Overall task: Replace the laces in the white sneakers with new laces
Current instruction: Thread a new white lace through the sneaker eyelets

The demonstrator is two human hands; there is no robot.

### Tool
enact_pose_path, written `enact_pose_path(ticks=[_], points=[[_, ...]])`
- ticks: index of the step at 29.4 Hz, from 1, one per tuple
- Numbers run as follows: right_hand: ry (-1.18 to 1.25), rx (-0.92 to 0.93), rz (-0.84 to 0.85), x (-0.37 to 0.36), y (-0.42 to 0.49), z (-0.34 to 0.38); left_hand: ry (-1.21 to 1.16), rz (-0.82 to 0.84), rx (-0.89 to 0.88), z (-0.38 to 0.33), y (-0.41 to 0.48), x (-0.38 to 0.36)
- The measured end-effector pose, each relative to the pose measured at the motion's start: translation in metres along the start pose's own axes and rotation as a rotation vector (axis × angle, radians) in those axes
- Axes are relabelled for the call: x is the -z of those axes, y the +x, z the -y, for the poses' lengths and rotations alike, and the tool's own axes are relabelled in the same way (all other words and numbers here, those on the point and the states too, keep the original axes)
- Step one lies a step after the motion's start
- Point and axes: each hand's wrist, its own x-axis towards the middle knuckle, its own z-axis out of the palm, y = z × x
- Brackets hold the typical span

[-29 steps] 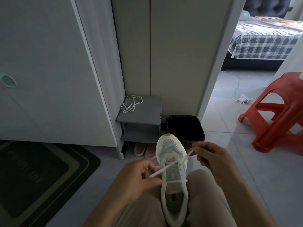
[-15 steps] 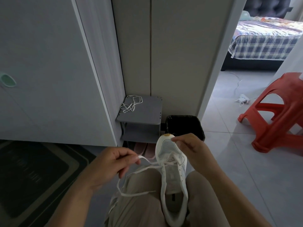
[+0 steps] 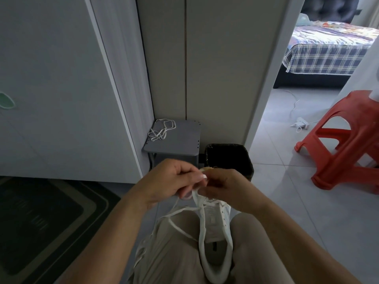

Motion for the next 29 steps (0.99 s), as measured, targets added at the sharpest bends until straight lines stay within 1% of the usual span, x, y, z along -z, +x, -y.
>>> enact_pose_path(ticks=[1, 3, 5, 7, 10, 12, 14, 16, 17, 19, 20, 21, 22, 23, 25, 26, 28, 29], points=[[0.015, 0.017, -0.036, -0.002, 0.001, 0.001, 0.022, 0.015, -0.008, -0.002, 0.004, 0.0], [0.002, -0.011, -0.154, 0.009, -0.001, -0.005, 0.111, -0.021, 0.01, -0.001, 0.008, 0.006], [-0.091, -0.071, -0.286, 0.032, -0.008, -0.018, 0.264, -0.089, 0.03, 0.01, 0.008, 0.015], [-0.163, -0.119, -0.409, 0.056, -0.017, -0.038, 0.37, -0.111, 0.049, 0.022, 0.003, 0.021], [-0.173, -0.2, -0.562, 0.083, -0.031, -0.065, 0.389, -0.095, 0.128, 0.042, -0.007, 0.028], [-0.177, -0.294, -0.645, 0.095, -0.039, -0.082, 0.386, -0.085, 0.178, 0.053, -0.011, 0.028], [-0.175, -0.416, -0.644, 0.098, -0.045, -0.094, 0.369, -0.075, 0.208, 0.057, -0.012, 0.023], [-0.241, -0.538, -0.584, 0.085, -0.046, -0.093, 0.295, -0.074, 0.205, 0.058, -0.01, 0.013], [-0.301, -0.53, -0.568, 0.074, -0.045, -0.087, 0.229, -0.079, 0.197, 0.056, -0.007, 0.007], [-0.338, -0.378, -0.568, 0.043, -0.042, -0.062, 0.129, -0.074, 0.181, 0.05, 0.001, -0.008], [-0.317, -0.322, -0.509, 0.026, -0.04, -0.046, 0.104, -0.055, 0.163, 0.045, 0.005, -0.015], [-0.254, -0.322, -0.387, 0.01, -0.038, -0.029, 0.096, -0.03, 0.134, 0.041, 0.011, -0.022], [-0.116, -0.363, -0.267, -0.003, -0.036, -0.017, 0.099, -0.003, 0.102, 0.036, 0.015, -0.028], [0.086, -0.419, -0.21, -0.013, -0.034, -0.012, 0.122, 0.017, 0.069, 0.032, 0.019, -0.032], [0.507, -0.52, -0.242, -0.019, -0.032, -0.011, 0.211, 0.037, 0.022, 0.028, 0.024, -0.034], [0.667, -0.551, -0.268, -0.019, -0.032, -0.012, 0.263, 0.048, 0.017, 0.028, 0.025, -0.034], [0.863, -0.596, -0.286, -0.018, -0.033, -0.015, 0.323, 0.096, 0.026, 0.029, 0.025, -0.034], [0.894, -0.607, -0.283, -0.018, -0.034, -0.015, 0.333, 0.118, 0.031, 0.03, 0.025, -0.035]])
